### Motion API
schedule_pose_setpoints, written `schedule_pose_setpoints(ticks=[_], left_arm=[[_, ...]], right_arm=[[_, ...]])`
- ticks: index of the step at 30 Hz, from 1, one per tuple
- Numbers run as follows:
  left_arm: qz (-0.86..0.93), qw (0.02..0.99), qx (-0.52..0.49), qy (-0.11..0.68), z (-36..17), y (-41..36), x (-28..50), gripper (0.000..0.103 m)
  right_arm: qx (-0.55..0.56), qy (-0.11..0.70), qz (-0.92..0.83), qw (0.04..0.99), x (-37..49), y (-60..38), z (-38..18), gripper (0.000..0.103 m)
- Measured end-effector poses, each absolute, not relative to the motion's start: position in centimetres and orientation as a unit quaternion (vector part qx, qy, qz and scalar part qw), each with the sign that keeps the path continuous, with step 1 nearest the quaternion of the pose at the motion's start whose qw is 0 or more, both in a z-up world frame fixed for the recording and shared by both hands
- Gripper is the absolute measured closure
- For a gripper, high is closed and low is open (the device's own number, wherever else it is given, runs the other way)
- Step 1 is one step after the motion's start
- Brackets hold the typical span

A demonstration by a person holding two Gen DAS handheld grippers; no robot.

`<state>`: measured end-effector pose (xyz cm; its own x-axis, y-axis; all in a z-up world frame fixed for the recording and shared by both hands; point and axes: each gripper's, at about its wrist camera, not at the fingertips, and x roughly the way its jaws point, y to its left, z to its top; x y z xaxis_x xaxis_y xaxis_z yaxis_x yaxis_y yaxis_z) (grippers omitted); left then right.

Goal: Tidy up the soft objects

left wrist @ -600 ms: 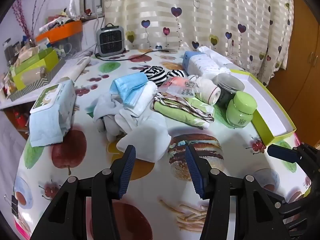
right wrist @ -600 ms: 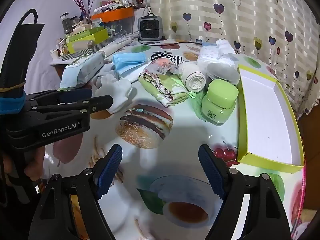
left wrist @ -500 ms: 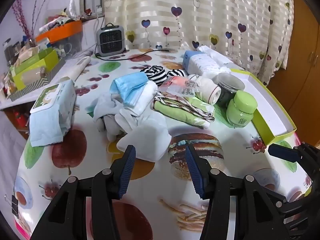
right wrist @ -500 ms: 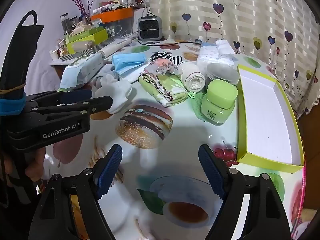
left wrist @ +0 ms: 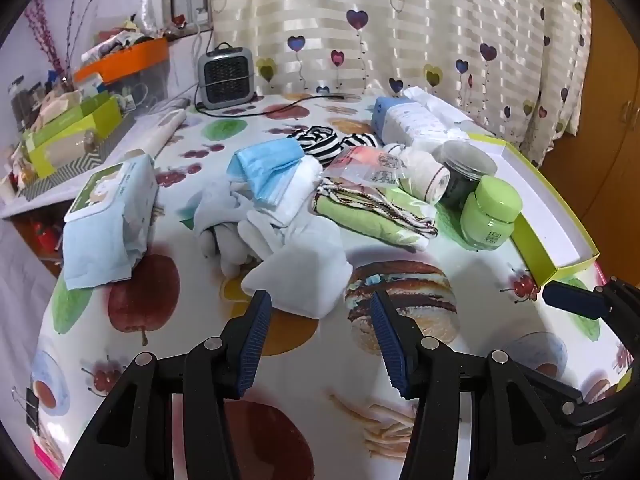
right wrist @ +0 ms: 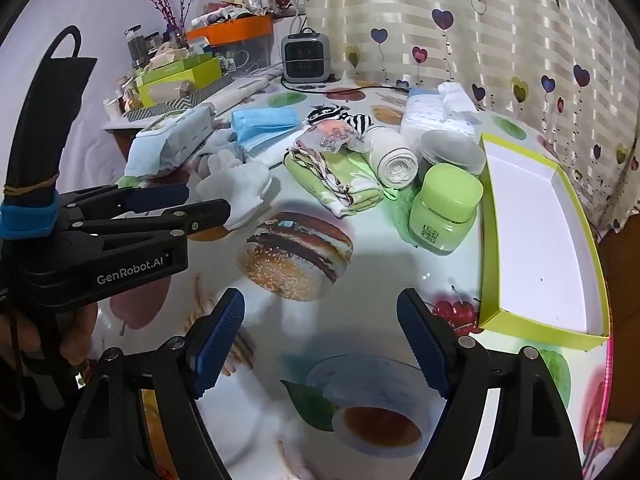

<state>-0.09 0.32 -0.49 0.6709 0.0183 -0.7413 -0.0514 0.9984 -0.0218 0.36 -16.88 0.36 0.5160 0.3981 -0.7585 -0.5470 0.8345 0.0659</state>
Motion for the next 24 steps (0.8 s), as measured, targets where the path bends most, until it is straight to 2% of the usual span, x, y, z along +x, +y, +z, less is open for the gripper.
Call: schedule_pose_setpoints(ticks=[24], left_arm=[[0.028, 0.914, -0.033, 0.403, -0.62, 1.10, 0.24, 0.052]], right_arm=[[-0.092, 0.409, 0.279, 0.864, 0.77, -16.50, 0.17, 0.024]])
